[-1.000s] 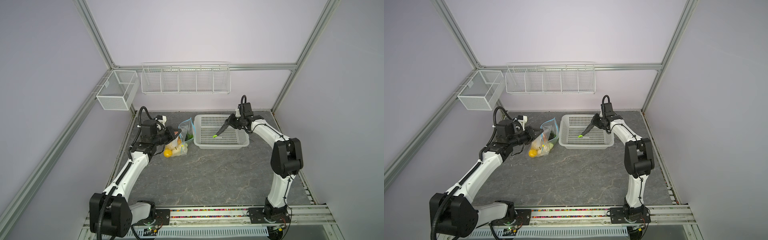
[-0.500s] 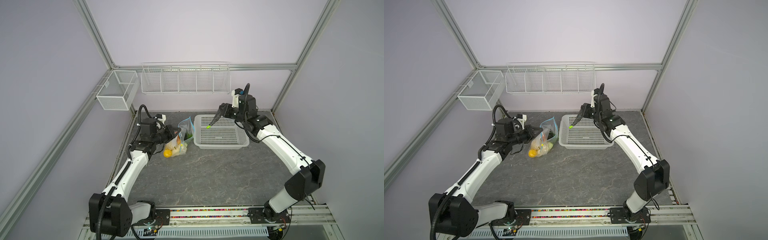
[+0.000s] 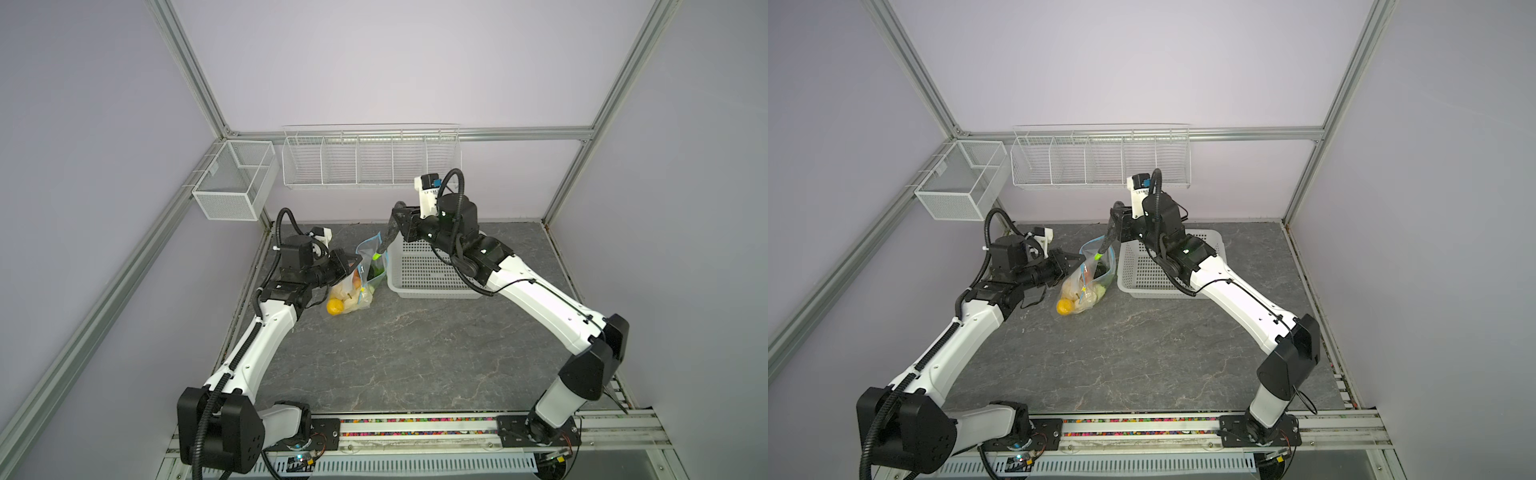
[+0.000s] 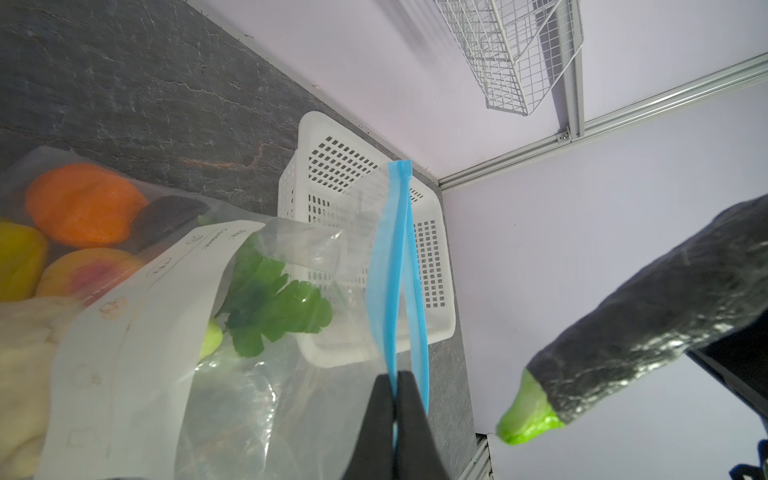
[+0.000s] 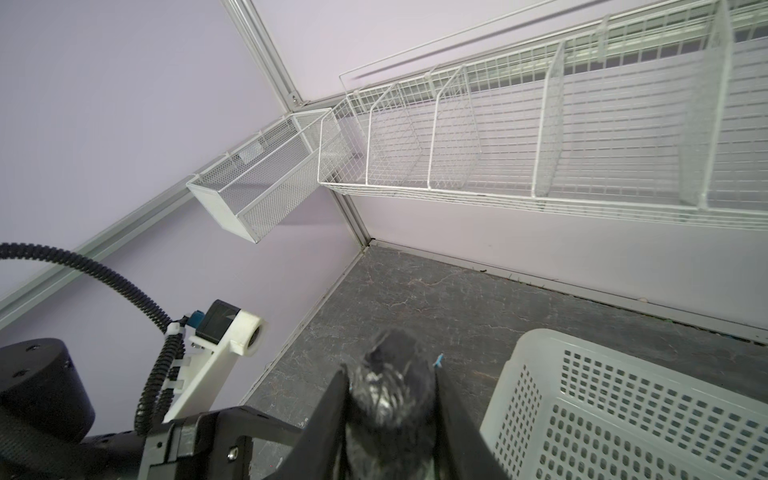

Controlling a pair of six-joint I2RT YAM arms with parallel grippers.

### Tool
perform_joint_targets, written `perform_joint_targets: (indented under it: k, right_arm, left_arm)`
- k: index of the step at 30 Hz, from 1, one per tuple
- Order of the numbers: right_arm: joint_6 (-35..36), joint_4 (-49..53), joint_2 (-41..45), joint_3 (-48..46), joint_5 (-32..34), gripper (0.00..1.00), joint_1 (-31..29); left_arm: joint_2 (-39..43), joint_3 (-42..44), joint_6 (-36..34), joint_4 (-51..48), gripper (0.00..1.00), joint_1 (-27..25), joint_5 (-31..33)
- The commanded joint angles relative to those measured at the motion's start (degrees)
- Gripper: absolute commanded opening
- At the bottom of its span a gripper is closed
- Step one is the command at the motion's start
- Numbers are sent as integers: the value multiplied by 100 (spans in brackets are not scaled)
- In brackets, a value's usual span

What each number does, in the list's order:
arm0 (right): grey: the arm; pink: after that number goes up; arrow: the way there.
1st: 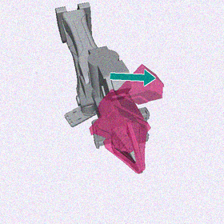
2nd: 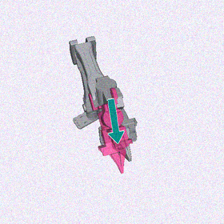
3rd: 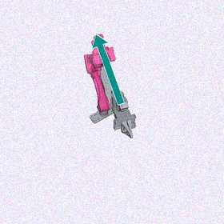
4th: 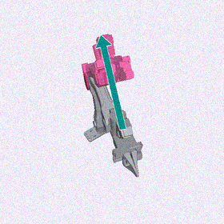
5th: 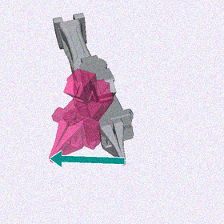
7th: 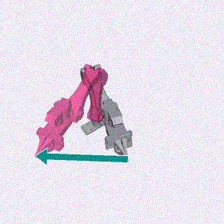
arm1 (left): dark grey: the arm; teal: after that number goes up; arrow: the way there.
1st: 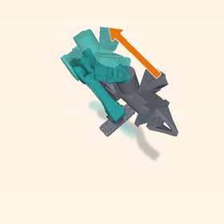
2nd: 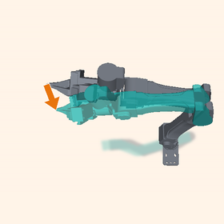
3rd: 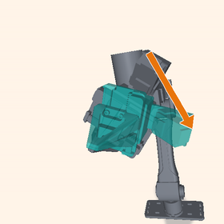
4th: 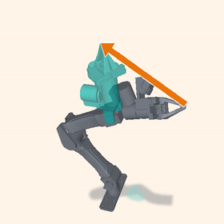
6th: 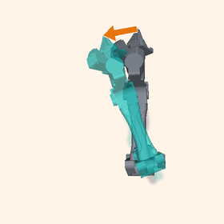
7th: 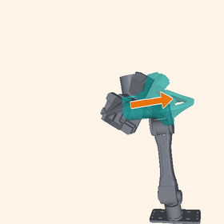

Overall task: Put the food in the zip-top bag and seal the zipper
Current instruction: 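Carry the eggplant with the right gripper over the bag mouth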

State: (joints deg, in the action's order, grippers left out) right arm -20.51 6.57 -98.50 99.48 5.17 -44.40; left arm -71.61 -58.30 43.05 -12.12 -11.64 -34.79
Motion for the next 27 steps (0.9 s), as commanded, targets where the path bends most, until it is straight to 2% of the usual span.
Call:
perform_joint_targets:
  k: [1,6,13,20,24,27]
  right_arm:
    - [394,-164,-315,137,306,32,-181]
    - [541,-143,-590,155,520,32,-227]
    - [366,-129,-848,150,350,33,-327]
    - [-15,-119,-1129,146,63,43,-427]
    - [53,-15,-1124,221,180,56,-408]
    - [112,22,-1069,285,199,61,-370]
  left_arm:
    - [12,-234,-94,-18,0,30,-31]
    - [92,-212,-101,-19,0,31,-2]
    - [113,-208,-44,78,0,35,-33]
    - [95,-181,19,206,0,34,-63]
    - [93,-195,15,185,0,35,-77]
    - [102,-200,9,175,0,41,-55]
